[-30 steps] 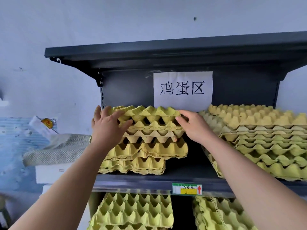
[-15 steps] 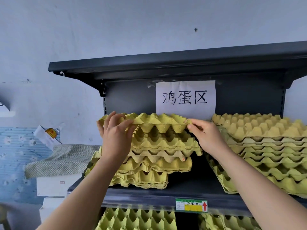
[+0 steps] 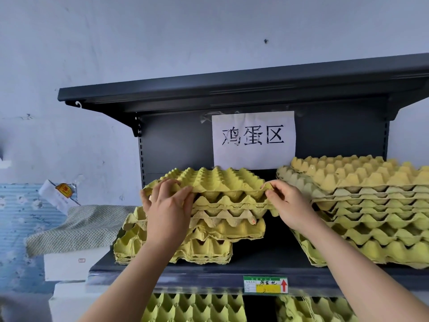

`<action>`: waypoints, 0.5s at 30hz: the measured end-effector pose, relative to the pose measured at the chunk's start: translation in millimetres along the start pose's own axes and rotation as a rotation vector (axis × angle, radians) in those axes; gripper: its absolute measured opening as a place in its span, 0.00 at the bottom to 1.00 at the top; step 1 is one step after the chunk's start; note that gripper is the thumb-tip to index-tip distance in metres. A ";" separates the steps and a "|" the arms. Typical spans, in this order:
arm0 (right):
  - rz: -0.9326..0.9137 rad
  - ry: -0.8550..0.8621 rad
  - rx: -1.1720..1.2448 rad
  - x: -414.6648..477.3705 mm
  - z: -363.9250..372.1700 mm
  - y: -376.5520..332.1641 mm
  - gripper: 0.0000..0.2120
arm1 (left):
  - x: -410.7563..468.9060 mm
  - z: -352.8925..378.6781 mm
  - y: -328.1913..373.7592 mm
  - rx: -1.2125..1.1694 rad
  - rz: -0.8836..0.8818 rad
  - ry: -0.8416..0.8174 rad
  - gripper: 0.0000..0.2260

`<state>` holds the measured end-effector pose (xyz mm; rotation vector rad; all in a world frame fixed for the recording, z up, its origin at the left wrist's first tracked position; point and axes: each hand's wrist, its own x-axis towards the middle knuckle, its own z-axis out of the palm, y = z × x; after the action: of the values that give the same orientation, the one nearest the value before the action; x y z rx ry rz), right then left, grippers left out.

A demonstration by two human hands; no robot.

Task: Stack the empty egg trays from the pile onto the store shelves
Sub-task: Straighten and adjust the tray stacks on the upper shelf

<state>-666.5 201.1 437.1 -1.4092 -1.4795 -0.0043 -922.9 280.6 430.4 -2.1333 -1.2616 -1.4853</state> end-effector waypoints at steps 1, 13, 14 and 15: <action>0.006 0.001 0.007 -0.3 -0.1 -0.4 0.06 | -0.1 0.0 -0.4 0.016 0.009 0.004 0.09; 0.085 -0.094 -0.021 -18.6 5.0 -0.9 0.16 | -9.6 -4.8 -16.8 0.081 0.170 -0.144 0.21; 0.075 -0.084 -0.013 -19.4 5.1 -1.4 0.17 | -9.3 -5.0 -18.5 0.077 0.179 -0.143 0.20; 0.064 -0.071 0.003 -19.5 5.3 -1.9 0.17 | -8.5 -4.9 -20.4 0.063 0.183 -0.137 0.19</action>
<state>-675.9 189.6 423.2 -1.4667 -1.4904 0.0891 -942.5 285.3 420.0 -2.2731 -1.1050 -1.2279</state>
